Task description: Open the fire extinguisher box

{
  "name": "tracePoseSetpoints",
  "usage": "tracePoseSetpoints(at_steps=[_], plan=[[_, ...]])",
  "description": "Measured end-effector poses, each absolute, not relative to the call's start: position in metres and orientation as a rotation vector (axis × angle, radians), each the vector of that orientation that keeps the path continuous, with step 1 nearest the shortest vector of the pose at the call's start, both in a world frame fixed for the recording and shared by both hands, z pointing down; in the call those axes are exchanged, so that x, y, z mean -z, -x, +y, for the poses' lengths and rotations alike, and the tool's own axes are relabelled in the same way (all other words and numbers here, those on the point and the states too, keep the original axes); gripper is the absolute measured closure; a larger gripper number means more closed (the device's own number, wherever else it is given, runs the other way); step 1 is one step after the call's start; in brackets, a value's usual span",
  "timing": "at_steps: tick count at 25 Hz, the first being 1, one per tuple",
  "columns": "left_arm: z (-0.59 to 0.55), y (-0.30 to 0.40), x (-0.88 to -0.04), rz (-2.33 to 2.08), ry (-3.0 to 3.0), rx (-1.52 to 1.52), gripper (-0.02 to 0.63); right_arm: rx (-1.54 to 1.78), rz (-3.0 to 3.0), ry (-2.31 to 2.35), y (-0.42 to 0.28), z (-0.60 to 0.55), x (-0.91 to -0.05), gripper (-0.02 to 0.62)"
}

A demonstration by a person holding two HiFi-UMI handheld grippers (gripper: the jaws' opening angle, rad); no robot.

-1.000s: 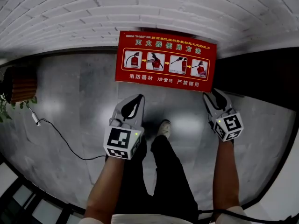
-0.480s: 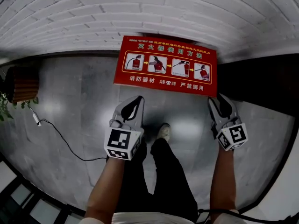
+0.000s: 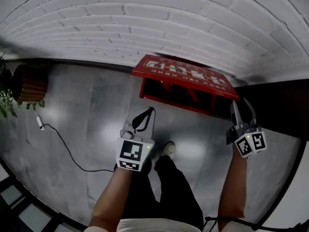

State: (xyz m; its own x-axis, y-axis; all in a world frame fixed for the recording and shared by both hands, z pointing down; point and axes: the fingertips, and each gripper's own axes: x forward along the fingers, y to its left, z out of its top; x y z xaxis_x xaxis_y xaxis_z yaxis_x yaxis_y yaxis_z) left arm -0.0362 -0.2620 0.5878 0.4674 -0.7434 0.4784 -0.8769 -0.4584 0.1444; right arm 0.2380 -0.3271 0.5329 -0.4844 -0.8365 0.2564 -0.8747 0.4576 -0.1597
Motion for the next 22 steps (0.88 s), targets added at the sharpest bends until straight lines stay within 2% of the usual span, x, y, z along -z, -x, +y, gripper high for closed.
tracePoseSetpoints(at_steps=[14, 22], plan=[[-0.243, 0.071, -0.570, -1.500, -2.256, -0.403, 0.600, -0.445, -2.501, -1.646, -0.256, -0.451, -0.508, 0.479], [-0.242, 0.079, -0.567, -1.544, -2.229, -0.367, 0.600, -0.410, -2.475, -1.658, -0.258, -0.466, -0.512, 0.480]])
